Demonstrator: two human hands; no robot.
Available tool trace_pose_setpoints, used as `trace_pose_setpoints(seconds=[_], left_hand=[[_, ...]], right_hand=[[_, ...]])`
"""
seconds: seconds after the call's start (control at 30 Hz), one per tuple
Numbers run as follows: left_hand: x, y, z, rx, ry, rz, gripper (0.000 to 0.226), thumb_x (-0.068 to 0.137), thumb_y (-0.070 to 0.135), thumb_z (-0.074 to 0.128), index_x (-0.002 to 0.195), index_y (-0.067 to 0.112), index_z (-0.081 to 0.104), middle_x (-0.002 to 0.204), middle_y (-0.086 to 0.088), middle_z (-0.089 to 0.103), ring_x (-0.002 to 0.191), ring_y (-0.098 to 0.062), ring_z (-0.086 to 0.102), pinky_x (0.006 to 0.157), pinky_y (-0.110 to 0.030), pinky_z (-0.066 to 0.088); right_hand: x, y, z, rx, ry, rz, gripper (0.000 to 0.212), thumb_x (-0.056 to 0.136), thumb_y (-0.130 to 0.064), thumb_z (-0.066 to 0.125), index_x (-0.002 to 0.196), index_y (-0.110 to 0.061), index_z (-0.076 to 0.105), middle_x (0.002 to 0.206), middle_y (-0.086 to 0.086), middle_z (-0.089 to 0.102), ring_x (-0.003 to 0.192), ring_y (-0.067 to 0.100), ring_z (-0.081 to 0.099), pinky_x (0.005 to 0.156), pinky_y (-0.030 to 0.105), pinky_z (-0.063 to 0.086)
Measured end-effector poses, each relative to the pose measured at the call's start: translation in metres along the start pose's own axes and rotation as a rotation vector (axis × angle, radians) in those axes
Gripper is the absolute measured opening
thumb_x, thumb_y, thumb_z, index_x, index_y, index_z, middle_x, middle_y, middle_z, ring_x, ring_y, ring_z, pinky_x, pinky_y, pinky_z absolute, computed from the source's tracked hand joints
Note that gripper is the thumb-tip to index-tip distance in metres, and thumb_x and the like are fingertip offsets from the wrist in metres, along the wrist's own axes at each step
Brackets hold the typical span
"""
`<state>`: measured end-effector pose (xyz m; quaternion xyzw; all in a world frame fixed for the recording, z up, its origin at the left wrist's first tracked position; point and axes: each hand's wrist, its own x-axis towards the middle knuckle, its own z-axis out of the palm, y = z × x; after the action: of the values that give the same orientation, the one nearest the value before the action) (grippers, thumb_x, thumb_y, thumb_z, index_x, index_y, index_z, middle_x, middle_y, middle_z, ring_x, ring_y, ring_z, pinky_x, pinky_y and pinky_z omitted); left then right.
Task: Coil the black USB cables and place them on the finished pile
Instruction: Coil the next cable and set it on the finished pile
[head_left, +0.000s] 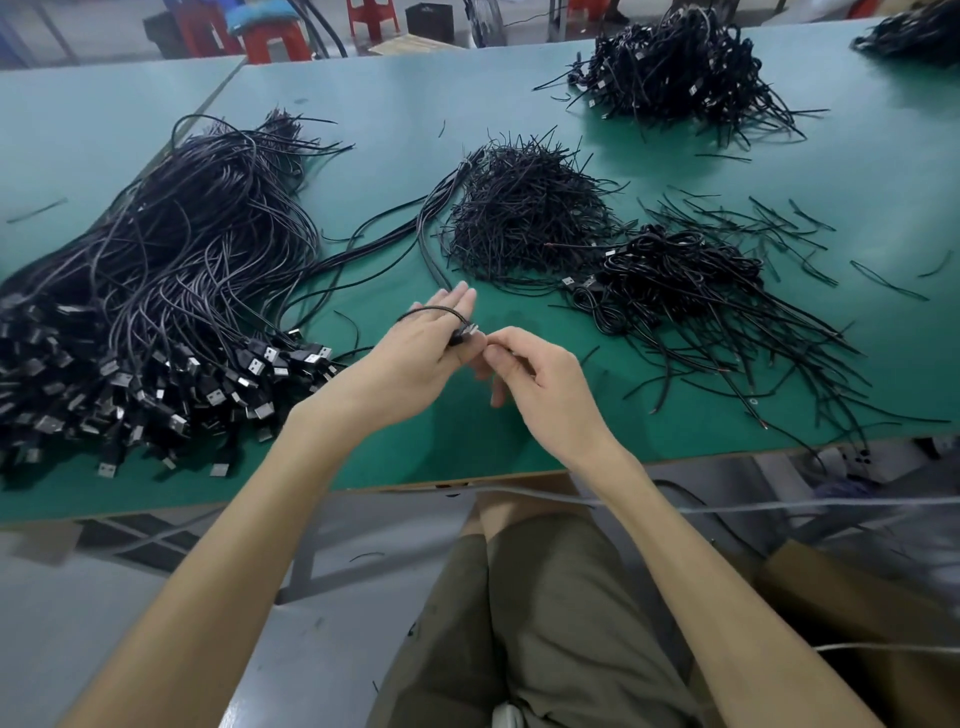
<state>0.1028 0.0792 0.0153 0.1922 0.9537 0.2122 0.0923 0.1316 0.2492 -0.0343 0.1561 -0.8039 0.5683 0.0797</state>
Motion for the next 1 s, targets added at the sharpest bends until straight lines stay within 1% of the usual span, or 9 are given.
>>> trace_pose_setpoints(seconds=[0.1,0.23,0.37,0.5,0.6,0.67,0.77,0.87,1.0], left_hand=[[-0.003,0.001,0.003,-0.241,-0.085,0.037,0.056,0.108,0.039,0.032,0.161,0.021,0.025,0.157,0.006,0.042,0.142,-0.006,0.04,0.115,-0.017,0.027],[-0.006,0.001,0.006,-0.429,-0.161,0.114,0.052,0.11,0.033,0.025,0.16,0.018,0.024,0.138,-0.008,0.059,0.115,0.014,0.051,0.098,0.0,0.031],[-0.009,0.001,0.005,-0.608,-0.012,0.13,0.058,0.104,0.046,0.026,0.157,0.024,0.036,0.133,0.001,0.058,0.117,-0.011,0.051,0.106,-0.022,0.04],[-0.012,0.015,-0.001,-1.013,0.128,0.239,0.05,0.113,0.03,0.019,0.145,0.005,0.05,0.142,-0.004,0.061,0.131,-0.018,0.056,0.115,-0.034,0.04],[-0.019,0.026,-0.013,-1.247,0.152,0.249,0.048,0.113,0.027,0.023,0.113,0.005,0.065,0.094,-0.004,0.071,0.081,-0.023,0.066,0.08,-0.032,0.052],[-0.024,0.028,-0.022,-1.284,0.097,0.254,0.045,0.112,0.031,0.03,0.089,0.015,0.064,0.064,0.003,0.049,0.054,-0.014,0.041,0.055,-0.024,0.037],[-0.033,0.028,-0.037,-1.024,-0.116,0.305,0.044,0.108,0.032,0.036,0.075,0.019,0.061,0.054,0.01,0.04,0.047,-0.007,0.03,0.048,-0.017,0.027],[-0.037,0.027,-0.034,-0.368,-0.383,0.235,0.043,0.109,0.038,0.04,0.081,0.016,0.065,0.056,0.005,0.058,0.049,-0.011,0.047,0.053,-0.015,0.037],[-0.031,0.025,-0.014,0.062,-0.318,-0.04,0.035,0.107,0.039,0.044,0.076,0.028,0.056,0.066,0.011,0.066,0.066,-0.014,0.063,0.066,-0.027,0.047]], right_hand=[[-0.002,0.001,-0.003,0.063,0.017,-0.031,0.018,0.104,-0.009,0.052,0.098,-0.007,0.069,0.078,-0.005,0.066,0.061,0.02,0.059,0.065,0.023,0.046],[-0.002,-0.001,-0.002,0.098,-0.001,-0.078,0.018,0.104,-0.009,0.052,0.096,-0.01,0.068,0.078,-0.004,0.064,0.062,0.017,0.057,0.064,0.024,0.046],[-0.002,-0.004,0.002,0.117,-0.096,-0.072,0.018,0.106,-0.017,0.051,0.102,-0.014,0.068,0.09,-0.005,0.068,0.066,0.017,0.061,0.068,0.022,0.049],[-0.001,0.0,0.006,0.048,-0.189,0.005,0.026,0.107,-0.026,0.05,0.099,-0.014,0.07,0.092,-0.012,0.068,0.069,0.021,0.064,0.071,0.018,0.045],[-0.001,0.004,0.005,0.097,-0.174,0.062,0.026,0.107,-0.03,0.05,0.097,-0.017,0.07,0.089,-0.016,0.066,0.07,0.02,0.064,0.067,0.018,0.044],[0.0,0.007,0.005,0.114,-0.143,0.066,0.022,0.106,-0.028,0.053,0.094,-0.017,0.068,0.09,-0.007,0.065,0.069,0.017,0.064,0.063,0.022,0.045],[0.004,0.006,0.008,0.066,-0.135,0.061,0.024,0.1,-0.014,0.058,0.082,-0.029,0.062,0.089,0.002,0.062,0.065,0.009,0.061,0.062,0.014,0.042],[0.003,0.005,0.006,0.057,-0.093,0.063,0.035,0.096,-0.003,0.059,0.076,-0.031,0.057,0.089,0.007,0.056,0.067,0.001,0.056,0.066,0.021,0.044],[0.0,0.003,0.006,-0.031,-0.072,0.056,0.036,0.105,-0.038,0.049,0.072,-0.026,0.054,0.081,0.003,0.053,0.062,0.007,0.053,0.065,0.019,0.04]])
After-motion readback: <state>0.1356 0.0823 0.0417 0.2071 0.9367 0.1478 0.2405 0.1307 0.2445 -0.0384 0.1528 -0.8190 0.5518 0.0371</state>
